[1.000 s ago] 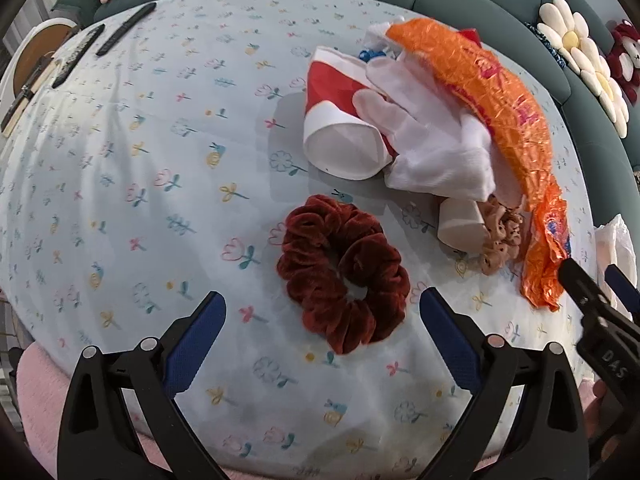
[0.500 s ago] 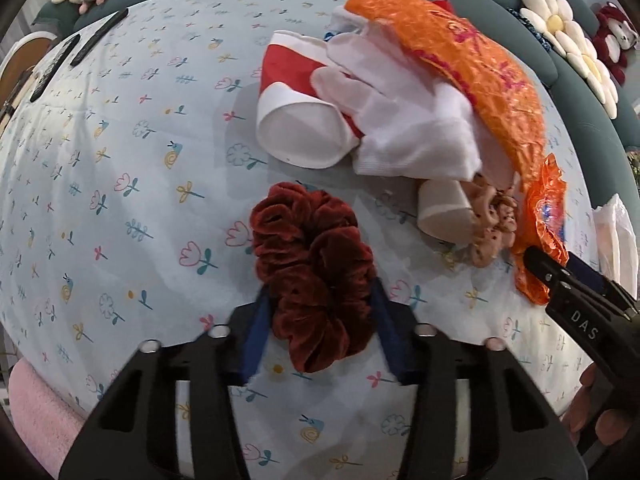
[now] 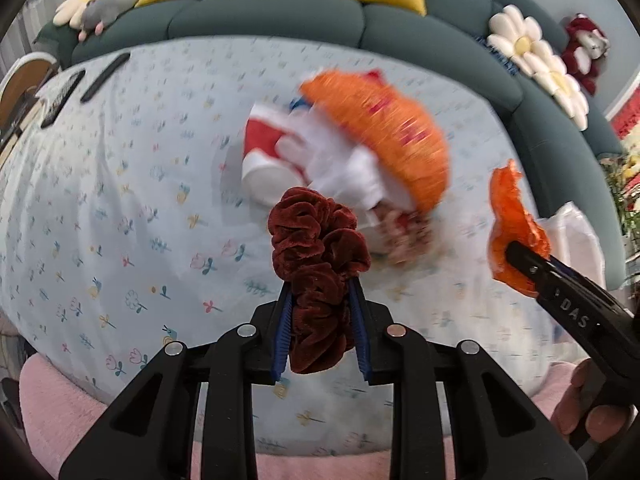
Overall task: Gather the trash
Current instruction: 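Carry the scrunchie and orange wrapper with both tools over the white trash bin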
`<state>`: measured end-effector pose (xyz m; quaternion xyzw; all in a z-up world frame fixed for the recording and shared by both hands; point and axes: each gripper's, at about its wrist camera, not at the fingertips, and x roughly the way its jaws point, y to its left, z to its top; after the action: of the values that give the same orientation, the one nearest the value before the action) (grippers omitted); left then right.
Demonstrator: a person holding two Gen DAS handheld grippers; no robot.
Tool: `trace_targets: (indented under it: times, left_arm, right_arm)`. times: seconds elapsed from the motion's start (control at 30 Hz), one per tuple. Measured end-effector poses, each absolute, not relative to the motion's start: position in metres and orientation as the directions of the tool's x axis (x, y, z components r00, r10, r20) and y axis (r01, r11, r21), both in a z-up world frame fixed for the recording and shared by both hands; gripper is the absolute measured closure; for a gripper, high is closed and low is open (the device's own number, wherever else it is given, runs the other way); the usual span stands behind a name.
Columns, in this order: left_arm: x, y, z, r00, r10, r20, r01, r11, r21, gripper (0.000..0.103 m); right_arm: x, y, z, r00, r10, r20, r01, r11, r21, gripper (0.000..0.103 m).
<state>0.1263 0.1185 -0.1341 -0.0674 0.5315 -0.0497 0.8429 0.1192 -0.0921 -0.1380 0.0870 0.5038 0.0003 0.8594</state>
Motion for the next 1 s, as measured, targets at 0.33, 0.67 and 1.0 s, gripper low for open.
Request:
trace_targets:
  times: [0.33, 0.67, 1.0]
  left_arm:
    - [0.107, 0.064, -0.058, 0.534, -0.246, -0.809, 0.145, 0.969, -0.199, 0.077]
    - [0.1, -0.01, -0.01, 0.576, -0.322, -0.751, 0.293, 0.939, -0.178, 0.077]
    - [0.092, -0.09, 0.006, 0.555, -0.403, -0.728, 0.434, 0.887, -0.159, 0.077]
  right_arm:
    - [0.102, -0.13, -0.065, 0.625, 0.077, -0.777, 0.12, 0.974, 0.193, 0.068]
    - [0.073, -0.189, -0.012, 0.721, 0.0, -0.693, 0.193, 0.961, 0.201, 0.067]
    - [0.049, -0.262, -0.004, 0.74, -0.087, -0.667, 0.301, 0.93, 0.213, 0.067]
